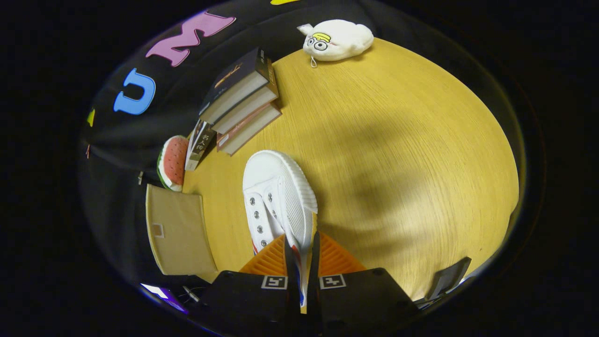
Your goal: Open the storage box then place both shoes into the box .Put the left shoe in first, then the right shoe, with the right side of both shoes facing outward in a uniform manner.
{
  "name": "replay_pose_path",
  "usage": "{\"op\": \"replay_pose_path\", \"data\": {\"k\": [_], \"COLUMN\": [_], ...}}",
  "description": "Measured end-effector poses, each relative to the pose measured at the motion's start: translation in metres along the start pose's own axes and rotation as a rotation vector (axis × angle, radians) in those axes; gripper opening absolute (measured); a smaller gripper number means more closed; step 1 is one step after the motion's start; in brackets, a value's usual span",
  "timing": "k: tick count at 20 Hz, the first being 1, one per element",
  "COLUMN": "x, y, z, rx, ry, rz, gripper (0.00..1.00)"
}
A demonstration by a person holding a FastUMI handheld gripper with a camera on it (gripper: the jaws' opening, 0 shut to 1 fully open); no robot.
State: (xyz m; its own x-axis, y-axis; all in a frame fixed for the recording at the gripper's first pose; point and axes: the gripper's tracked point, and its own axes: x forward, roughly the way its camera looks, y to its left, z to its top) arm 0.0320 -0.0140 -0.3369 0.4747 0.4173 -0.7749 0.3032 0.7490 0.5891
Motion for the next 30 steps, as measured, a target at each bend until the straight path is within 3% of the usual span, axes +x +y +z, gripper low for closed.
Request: {"op": "replay_pose_path", "data": {"k": [3,8,15,21,26,28,29,30], "x": [-0.024,-0.048,-0.028,0.019,0.056,0.061,0.064,0.058], "y": [0.044,0.142,0.292,0.348,0.342,0.341,0.35,0.357], "z": [0.004,-0.008,-0.064,-0.103,-0.115,-0.119,-0.12,-0.118], "rx": [0.03,-0.06,-0.148,-0.189,-0.221,-0.204,-0.179,-0.16], "ry": [-0.019,-0.006,0.088,0.153,0.172,0.183,0.18,0.182], "rz": [0.072,0.141,0.252,0.179,0.046,0.038,0.066,0.099], "gripper": [0.1,0.1,0.1,0.1,0.1,0.16,0.35,0.43]}}
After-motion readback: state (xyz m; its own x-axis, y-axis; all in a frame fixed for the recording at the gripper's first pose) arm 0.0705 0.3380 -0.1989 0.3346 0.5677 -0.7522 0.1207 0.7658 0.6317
